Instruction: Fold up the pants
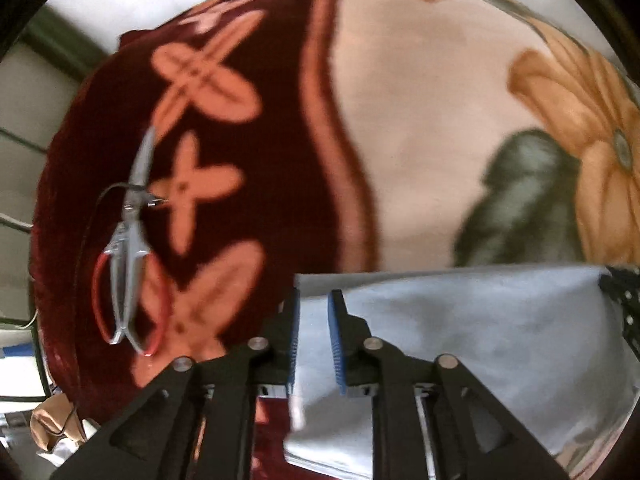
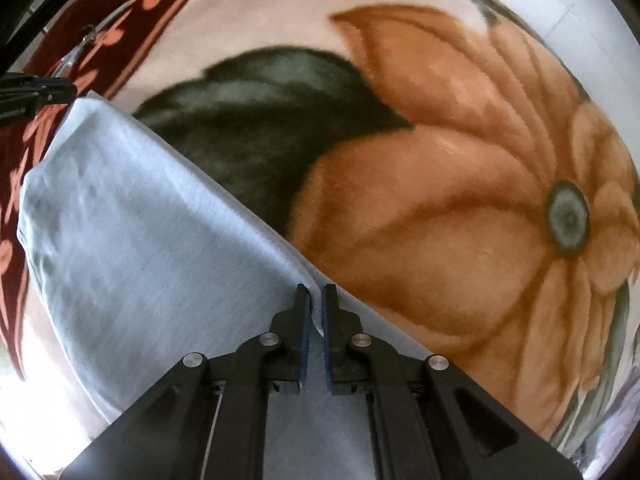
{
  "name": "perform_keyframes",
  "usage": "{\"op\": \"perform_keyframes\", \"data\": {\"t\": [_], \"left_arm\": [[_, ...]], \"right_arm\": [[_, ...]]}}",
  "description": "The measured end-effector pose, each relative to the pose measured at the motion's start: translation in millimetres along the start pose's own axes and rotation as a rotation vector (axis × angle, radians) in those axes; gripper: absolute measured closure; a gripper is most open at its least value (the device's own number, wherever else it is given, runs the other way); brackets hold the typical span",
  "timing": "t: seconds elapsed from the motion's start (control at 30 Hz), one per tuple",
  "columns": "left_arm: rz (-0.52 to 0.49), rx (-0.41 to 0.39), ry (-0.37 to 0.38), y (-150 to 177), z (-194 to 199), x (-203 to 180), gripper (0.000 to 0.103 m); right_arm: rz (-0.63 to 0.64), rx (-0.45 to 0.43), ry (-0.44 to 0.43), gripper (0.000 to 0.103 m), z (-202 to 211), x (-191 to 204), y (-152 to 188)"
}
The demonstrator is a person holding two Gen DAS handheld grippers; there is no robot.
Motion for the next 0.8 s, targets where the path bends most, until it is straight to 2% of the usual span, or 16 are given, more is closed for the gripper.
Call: {"op": "perform_keyframes", "data": {"t": [0.17,0.3,0.37,0.4,0.53,0.67,0.8], "left_arm": [[0.078,-0.013,0.021,10,12,28,0.074],[0.139,-0.019,0.086,27,29,36,0.067],[0.171,-0.024,0.139,41,39,31,0.048],[0.18,-0.024,0.156,47,42,27,0.045],[0.171,0.03,0.194,75,34,10,0.044],[0.149,0.05,0.205,85,25,-6,0.044],[0.074,0.036,0.154,79,16,-20,0.044]], "right_arm": [[-0.109,0.004,-0.054,0.092,10,-12,0],[-0.143,-0.072,-0.034,0.091,44,-14,5],[-0.144,-0.093,-0.023,0.088,58,-7,13],[-0.152,-0.094,-0.027,0.088,63,-4,19],[-0.232,-0.064,-0.024,0.087,65,1,50],[-0.322,-0.047,-0.021,0.087,64,-5,80],[-0.328,-0.017,-0.057,0.086,60,-9,97]]}}
Point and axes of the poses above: each gripper's, at about its wrist camera, not at the fingertips, and z roughly against the way its jaws point, x to its left, y to its underside, the point moved 6 cm from there along -z, roughly the way its jaws point, and after that the axes turned 1 degree about -x, right-handed, at the moved point
